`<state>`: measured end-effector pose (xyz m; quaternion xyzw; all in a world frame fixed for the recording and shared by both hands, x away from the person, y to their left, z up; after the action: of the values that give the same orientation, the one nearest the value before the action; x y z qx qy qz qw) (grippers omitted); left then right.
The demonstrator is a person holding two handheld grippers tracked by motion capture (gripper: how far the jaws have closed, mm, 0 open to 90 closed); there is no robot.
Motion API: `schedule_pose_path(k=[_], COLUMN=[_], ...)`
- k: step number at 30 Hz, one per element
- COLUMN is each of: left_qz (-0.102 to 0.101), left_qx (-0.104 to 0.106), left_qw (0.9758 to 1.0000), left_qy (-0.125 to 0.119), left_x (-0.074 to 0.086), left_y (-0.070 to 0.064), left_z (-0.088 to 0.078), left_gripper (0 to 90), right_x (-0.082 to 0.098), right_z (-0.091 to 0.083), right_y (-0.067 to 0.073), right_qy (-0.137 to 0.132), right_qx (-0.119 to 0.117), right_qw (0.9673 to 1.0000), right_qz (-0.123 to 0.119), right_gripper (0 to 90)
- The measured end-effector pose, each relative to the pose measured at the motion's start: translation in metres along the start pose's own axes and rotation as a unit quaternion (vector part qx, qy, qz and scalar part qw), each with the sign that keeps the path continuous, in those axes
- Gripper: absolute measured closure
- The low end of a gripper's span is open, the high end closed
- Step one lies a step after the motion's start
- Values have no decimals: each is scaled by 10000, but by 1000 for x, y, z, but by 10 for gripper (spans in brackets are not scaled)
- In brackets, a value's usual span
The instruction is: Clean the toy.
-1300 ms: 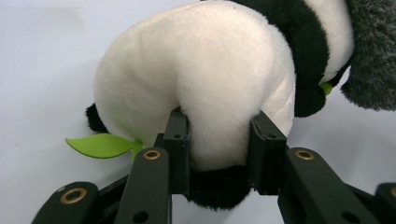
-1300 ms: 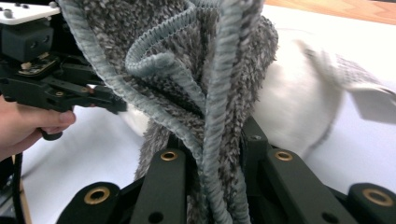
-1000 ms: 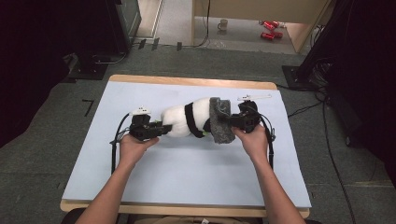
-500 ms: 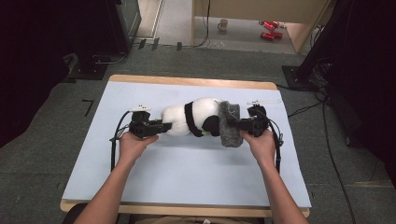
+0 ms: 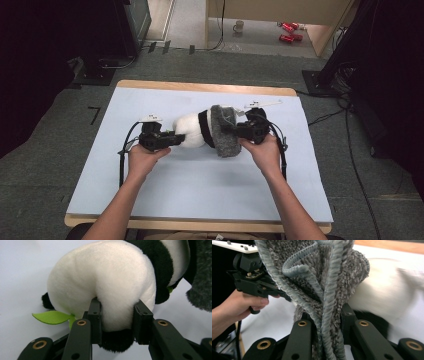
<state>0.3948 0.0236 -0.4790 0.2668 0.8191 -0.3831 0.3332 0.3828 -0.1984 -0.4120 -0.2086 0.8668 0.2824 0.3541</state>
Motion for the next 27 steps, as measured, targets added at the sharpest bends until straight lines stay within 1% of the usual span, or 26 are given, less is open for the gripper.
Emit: schedule_pose_path(k=[6, 8, 9, 10, 11, 12, 13, 15, 18, 19, 22, 24, 25, 26, 27], left_qz=[-25, -63, -77, -77, -105, -118, -132, -200, -212, -208, -233, -197, -171, -211, -231], left_qx=[-67, -78, -69, -69, -48, -72, -97, -70, -50, -34, 34, 32, 15, 41, 58], left_qw=[9999, 9999, 9999, 9999, 9999, 9999, 9998, 9997, 9997, 9998, 9997, 9998, 9998, 9998, 9997], left_qy=[-71, -85, -92, -92, -100, -82, -69, -73, -68, -64, -68, -66, -37, -4, -7], left_x=[5, 6, 6, 6, 7, 8, 8, 9, 9, 9, 7, 7, 6, 4, 4], left_y=[-5, -7, -8, -8, -10, -11, -11, -8, -7, -6, -4, -4, -4, -2, -1], left_z=[0, 0, 0, 0, 0, 0, 0, -2, -3, -3, -2, -2, -1, -2, -2], left_gripper=[661, 661, 661, 661, 662, 662, 664, 667, 667, 667, 667, 668, 668, 668, 668], right_x=[-2, -3, -2, -2, -1, 0, 1, 2, 3, 3, 3, 6, 6, 10, 12], right_z=[30, 40, 47, 47, 56, 61, 66, 71, 72, 72, 65, 58, 58, 49, 44], right_y=[25, 33, 37, 37, 41, 43, 45, 46, 44, 40, 32, 27, 27, 26, 24], right_qy=[219, 277, 315, 315, 395, 437, 461, 441, 468, 486, 544, 565, 565, 578, 569], right_qx=[-174, -184, -132, -132, -57, -48, -44, -36, -23, 41, 164, 232, 232, 427, 519], right_qw=[9991, 9985, 9979, 9979, 9968, 9963, 9962, 9965, 9965, 9958, 9947, 9940, 9940, 9913, 9897], right_qz=[-310, -446, -548, -548, -687, -733, -739, -708, -694, -770, -853, -902, -902, -1107, -1206], right_gripper=[771, 770, 770, 770, 770, 769, 768, 768, 767, 766, 771, 774, 774, 774, 774])
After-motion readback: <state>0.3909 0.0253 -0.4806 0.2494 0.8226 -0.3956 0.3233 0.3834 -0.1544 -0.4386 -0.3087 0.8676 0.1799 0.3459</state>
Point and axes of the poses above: each handheld gripper's, and its own axes: z roughly forward along the jaws, x roughly out of its underside, y roughly to its left, the point moved 7 cm from there along z, roughly forward along the jaws, and after that the axes turned 7 degrees about x, right-handed, at the moved point
